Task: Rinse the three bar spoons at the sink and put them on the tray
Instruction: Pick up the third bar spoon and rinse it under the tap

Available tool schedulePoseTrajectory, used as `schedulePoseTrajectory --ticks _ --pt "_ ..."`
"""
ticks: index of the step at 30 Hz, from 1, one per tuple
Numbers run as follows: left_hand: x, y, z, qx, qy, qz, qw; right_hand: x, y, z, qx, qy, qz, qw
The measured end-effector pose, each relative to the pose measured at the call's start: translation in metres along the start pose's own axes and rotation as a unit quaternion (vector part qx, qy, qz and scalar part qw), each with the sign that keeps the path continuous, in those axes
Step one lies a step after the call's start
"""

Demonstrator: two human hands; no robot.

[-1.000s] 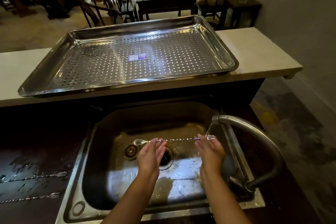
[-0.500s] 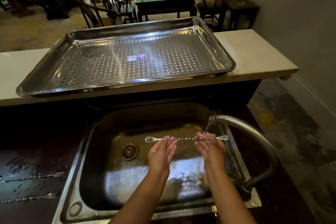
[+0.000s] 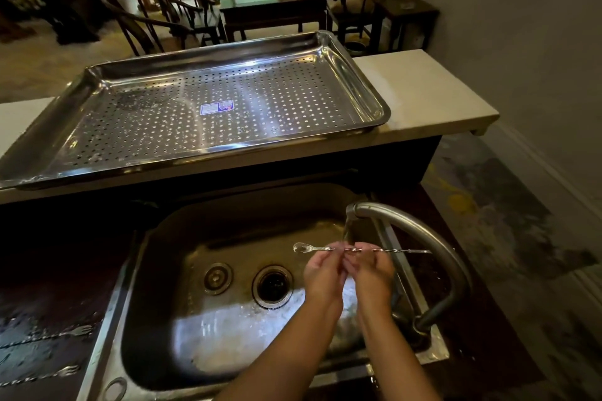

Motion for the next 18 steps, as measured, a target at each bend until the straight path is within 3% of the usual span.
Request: schedulePoseTrajectory --ticks 9,18 --pt "0.009 -0.005 0.01 -0.047 0.068 0.009 0.997 -0.025 0.001 0.017 -0.037 0.05 -0.05 0.997" --pt "0.008 -0.004 -0.001 -0.034 0.032 0.011 0.999 -0.034 -0.001 0.027 -0.063 0.009 -0.048 0.997"
Point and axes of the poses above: each hand's wrist, its own y-axis away from the middle knuckle, its own x-axis out of the palm, z = x × y, the point moved 1 cm from there along -y, towards the middle knuckle, and after that the axes turned 14 degrees about -x, right-handed, at the moved point
